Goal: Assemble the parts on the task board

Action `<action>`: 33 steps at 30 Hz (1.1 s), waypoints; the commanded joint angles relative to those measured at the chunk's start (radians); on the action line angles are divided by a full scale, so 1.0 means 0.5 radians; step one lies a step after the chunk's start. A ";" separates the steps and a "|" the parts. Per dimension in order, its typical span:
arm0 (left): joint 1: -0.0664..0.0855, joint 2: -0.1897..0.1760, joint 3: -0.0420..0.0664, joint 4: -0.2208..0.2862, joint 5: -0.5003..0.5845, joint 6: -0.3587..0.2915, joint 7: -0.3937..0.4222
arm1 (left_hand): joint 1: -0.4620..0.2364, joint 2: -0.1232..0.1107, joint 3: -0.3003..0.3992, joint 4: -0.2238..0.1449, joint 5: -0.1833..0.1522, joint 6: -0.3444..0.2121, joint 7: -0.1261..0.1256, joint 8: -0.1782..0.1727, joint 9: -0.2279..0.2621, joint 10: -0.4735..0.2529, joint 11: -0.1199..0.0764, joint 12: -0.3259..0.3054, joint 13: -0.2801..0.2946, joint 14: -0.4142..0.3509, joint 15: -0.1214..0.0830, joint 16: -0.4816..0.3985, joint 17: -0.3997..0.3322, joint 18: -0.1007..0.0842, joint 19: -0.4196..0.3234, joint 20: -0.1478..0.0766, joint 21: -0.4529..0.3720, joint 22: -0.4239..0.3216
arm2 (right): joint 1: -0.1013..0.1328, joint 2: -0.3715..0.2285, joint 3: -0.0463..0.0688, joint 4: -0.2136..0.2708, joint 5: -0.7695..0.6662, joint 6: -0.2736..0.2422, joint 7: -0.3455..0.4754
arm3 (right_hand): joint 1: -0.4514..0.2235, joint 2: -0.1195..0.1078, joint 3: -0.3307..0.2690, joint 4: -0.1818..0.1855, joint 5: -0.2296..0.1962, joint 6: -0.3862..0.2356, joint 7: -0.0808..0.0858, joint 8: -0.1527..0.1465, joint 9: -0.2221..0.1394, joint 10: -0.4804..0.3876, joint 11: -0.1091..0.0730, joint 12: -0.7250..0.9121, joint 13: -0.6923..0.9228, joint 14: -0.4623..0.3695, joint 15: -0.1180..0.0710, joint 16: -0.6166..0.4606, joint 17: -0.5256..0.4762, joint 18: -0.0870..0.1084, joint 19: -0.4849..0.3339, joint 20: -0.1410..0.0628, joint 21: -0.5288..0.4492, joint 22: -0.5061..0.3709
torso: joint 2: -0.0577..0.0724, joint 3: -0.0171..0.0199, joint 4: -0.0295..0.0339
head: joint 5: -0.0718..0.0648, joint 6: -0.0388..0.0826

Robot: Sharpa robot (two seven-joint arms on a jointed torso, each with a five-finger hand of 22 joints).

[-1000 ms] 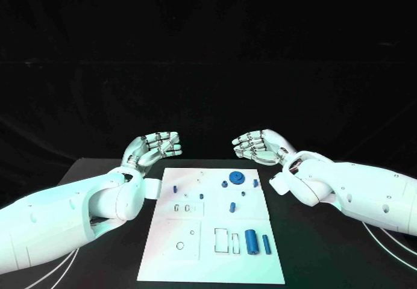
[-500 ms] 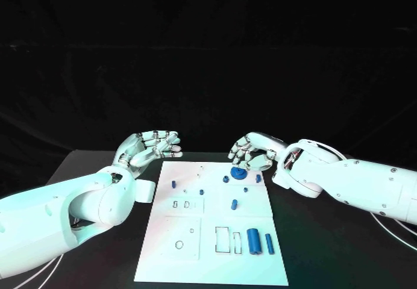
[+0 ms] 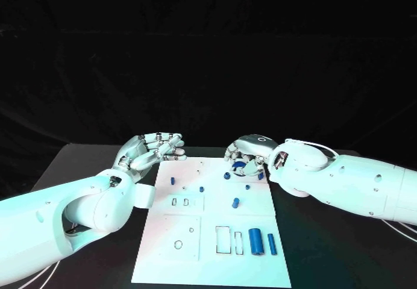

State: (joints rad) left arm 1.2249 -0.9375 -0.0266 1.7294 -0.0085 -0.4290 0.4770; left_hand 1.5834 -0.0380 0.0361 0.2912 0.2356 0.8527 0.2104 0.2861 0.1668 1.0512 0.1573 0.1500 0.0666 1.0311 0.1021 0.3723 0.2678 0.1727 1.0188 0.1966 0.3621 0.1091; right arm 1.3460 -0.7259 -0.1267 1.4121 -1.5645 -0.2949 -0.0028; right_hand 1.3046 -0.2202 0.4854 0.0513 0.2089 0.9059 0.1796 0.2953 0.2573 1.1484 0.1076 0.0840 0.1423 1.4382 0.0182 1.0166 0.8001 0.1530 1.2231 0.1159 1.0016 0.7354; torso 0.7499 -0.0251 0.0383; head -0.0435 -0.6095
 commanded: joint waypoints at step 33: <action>0.011 -0.021 0.004 0.015 0.050 0.053 -0.016 | -0.033 -0.005 0.026 -0.001 -0.002 0.026 0.016 -0.021 -0.009 0.030 0.001 -0.042 -0.002 0.015 0.003 -0.029 0.019 0.024 0.034 0.005 -0.030 -0.023 | -0.054 0.104 -0.004 -0.111 -0.245 0.181 -0.122 | 0.067 0.025 0.076 0.065 0.012 0.043 -0.008 0.020 0.072 -0.058 -0.003 0.097 0.080 0.115 0.011 0.673 0.741 -0.154 0.282 0.025 0.677 0.914 | 0.090 -0.0076 0.033 | -0.007 0.019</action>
State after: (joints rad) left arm 1.2280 -0.9485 -0.0258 1.7359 0.0106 -0.4218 0.4677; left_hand 1.5758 -0.0395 0.0419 0.2910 0.2356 0.8598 0.2175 0.2821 0.1635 1.0582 0.1574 0.1337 0.0668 1.0310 0.1022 0.3637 0.2766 0.1704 1.0295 0.2002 0.3504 0.0985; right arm 1.3201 -0.6758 -0.1288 1.3568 -1.6684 -0.2222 -0.0563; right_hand 1.3308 -0.2126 0.5175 0.0846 0.2150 0.9201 0.1735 0.2998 0.2920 1.1098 0.1065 0.1273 0.1813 1.4614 0.0229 1.3471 1.1684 0.0922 1.3577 0.1271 1.3342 1.1871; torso 0.7912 -0.0293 0.0542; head -0.0485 -0.6009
